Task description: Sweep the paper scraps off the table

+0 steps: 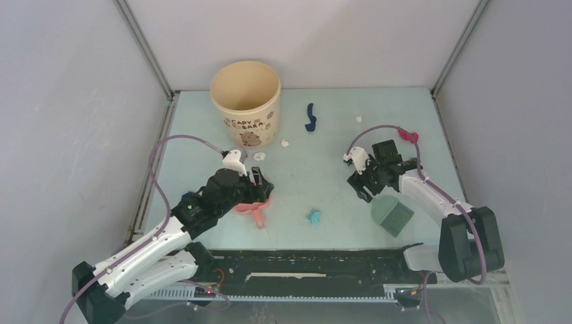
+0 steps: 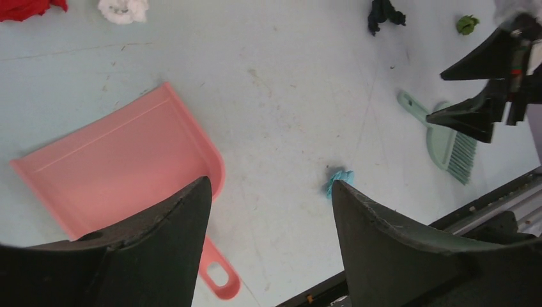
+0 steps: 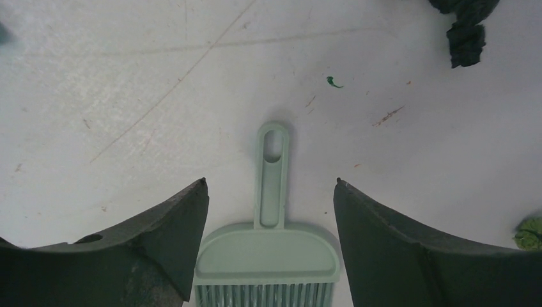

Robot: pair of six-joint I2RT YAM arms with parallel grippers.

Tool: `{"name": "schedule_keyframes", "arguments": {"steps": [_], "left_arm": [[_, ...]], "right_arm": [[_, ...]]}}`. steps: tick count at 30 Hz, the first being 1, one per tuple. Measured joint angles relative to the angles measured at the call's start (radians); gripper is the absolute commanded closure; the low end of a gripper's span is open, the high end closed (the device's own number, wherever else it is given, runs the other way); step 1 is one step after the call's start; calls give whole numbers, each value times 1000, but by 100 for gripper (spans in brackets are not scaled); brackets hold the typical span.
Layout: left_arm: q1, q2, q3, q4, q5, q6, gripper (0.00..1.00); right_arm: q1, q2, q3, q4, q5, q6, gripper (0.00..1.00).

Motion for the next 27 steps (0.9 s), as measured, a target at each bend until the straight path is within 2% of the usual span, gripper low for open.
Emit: {"name": "schedule_keyframes", "arguments": {"steps": [11, 20, 27], "left_arm": [[-62, 56, 0, 48, -9, -28, 25], [-64, 64, 2, 47, -17, -26, 25], [-64, 64, 2, 48, -17, -28, 26]], "right_arm": [[-32, 119, 4, -5, 33, -61, 45], [-26, 163, 5, -6, 41, -68, 51], [-15, 194, 5, -16, 40, -67, 67]]}}
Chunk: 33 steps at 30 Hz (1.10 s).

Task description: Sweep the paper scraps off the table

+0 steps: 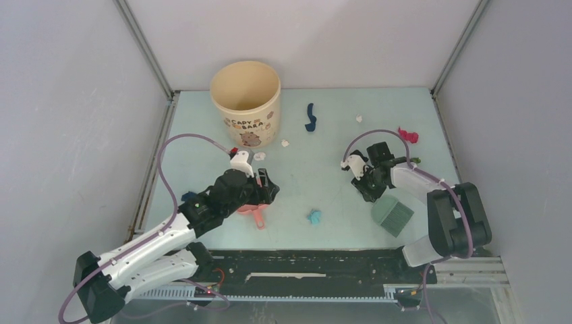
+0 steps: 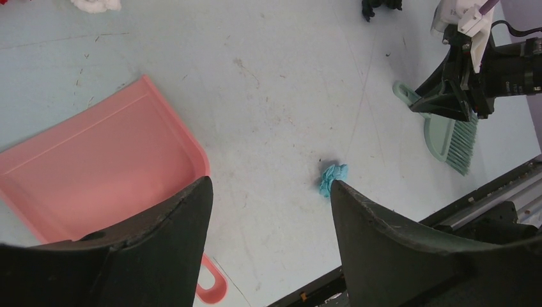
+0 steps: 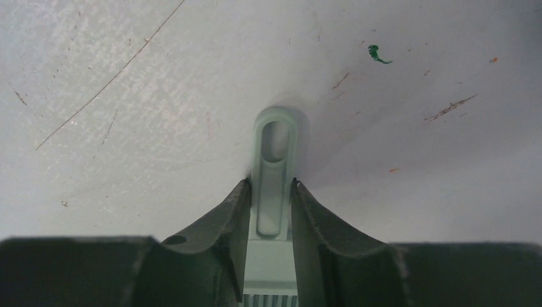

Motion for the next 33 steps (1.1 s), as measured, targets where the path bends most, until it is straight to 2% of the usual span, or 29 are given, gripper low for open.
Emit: {"name": "schedule_keyframes", "arguments": {"steps": [3, 4, 6, 8, 14, 23, 33], "left_arm": [[0, 8, 0, 2, 0, 0, 27], [0, 13, 0, 2, 0, 0, 27], [0, 25, 0, 4, 1, 0, 28], [-2, 36, 0, 9, 2, 0, 28], [-5, 76, 0, 62, 16, -2, 29], [-41, 246, 49, 222, 66, -14, 26], [-206, 571, 335, 441, 109, 85, 23]], "right_arm": [[0, 7, 8, -7, -1, 2, 69], [0, 8, 10, -8, -1, 3, 74], [0, 11, 11, -10, -2, 3, 90], [0, 14, 15, -12, -2, 4, 100], [0, -13, 48, -68, -37, 42, 100], [1, -246, 213, -119, -157, 201, 100], [-16, -345, 219, -80, -266, 421, 100]]}}
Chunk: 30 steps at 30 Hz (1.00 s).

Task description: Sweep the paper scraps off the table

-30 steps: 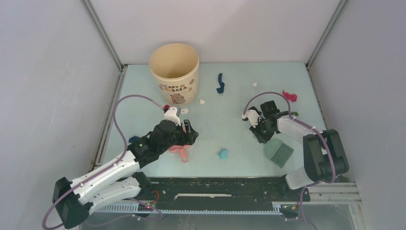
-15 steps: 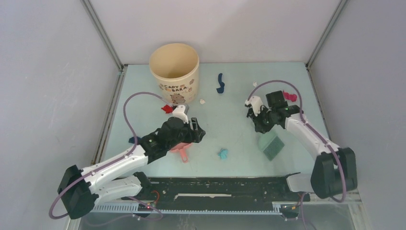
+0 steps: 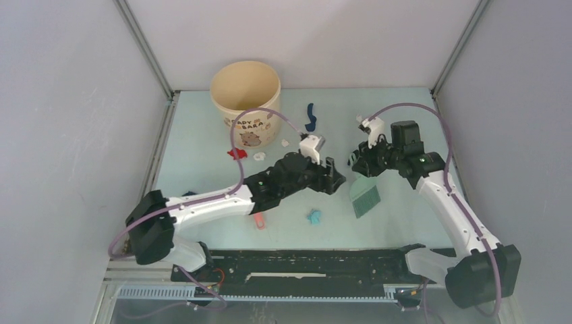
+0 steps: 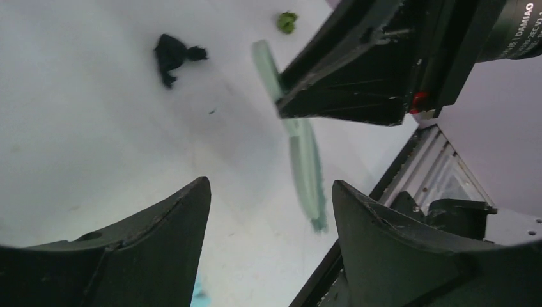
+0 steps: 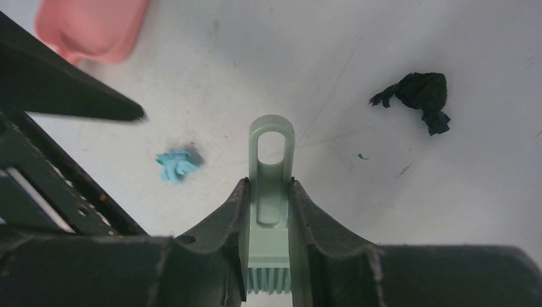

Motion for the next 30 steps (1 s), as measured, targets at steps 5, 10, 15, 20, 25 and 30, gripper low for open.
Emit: {"name": "schedule_keyframes", "arguments": {"steps": [5, 10, 15, 20, 25, 30], "left_arm": [[-31, 137, 96, 68, 31, 8, 29], [-30, 214, 133, 94, 72, 6, 40], [-30, 242, 139, 115, 124, 0, 65], [-31, 253, 139, 128, 167, 1, 95], [-30, 239, 124, 119, 184, 13, 100], [-30, 108, 29, -11, 238, 33, 100]], "right_arm": [[-59, -48, 5, 39, -61, 129, 100], [-139, -64, 5, 68, -126, 213, 100], [-195, -63, 5, 69, -180, 258, 100], [-205, -63, 5, 69, -206, 277, 100], [-227, -51, 6, 50, -274, 239, 31], [-284, 6, 92, -169, -434, 8, 14]]}}
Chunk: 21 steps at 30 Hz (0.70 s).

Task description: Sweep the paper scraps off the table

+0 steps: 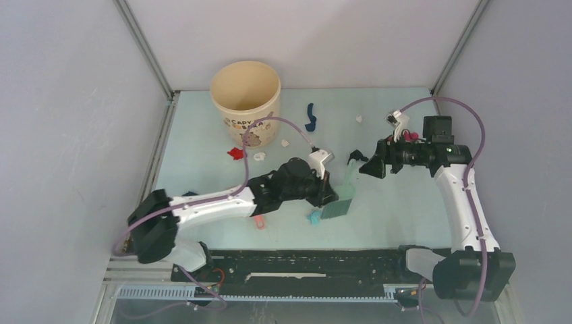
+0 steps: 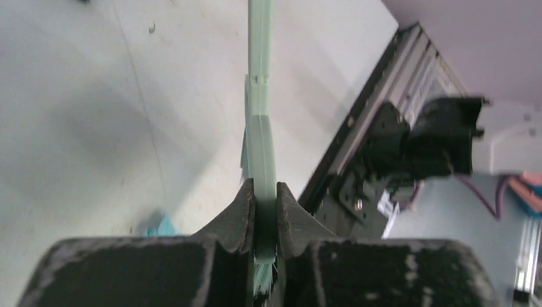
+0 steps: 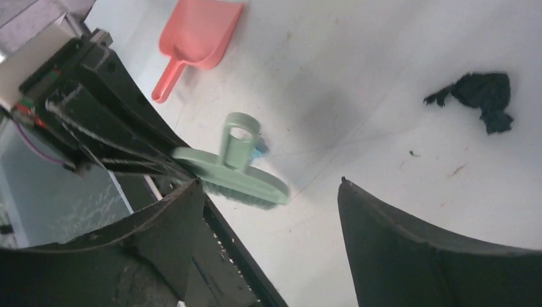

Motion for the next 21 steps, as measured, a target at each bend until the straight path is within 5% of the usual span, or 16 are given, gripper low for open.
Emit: {"name": "schedule_keyframes", "arguments": {"steps": [5, 10, 21], "left_arm": [[0, -191, -65, -202, 79, 53, 100], [0, -264, -79, -337, 179, 116, 100], [0, -310, -116, -425, 359, 184, 100]], "right_arm": [[3, -13, 84, -241, -59, -348, 14], [196, -48, 85, -421, -32, -616, 17], [382, -45, 74, -492, -64, -748, 23]]}}
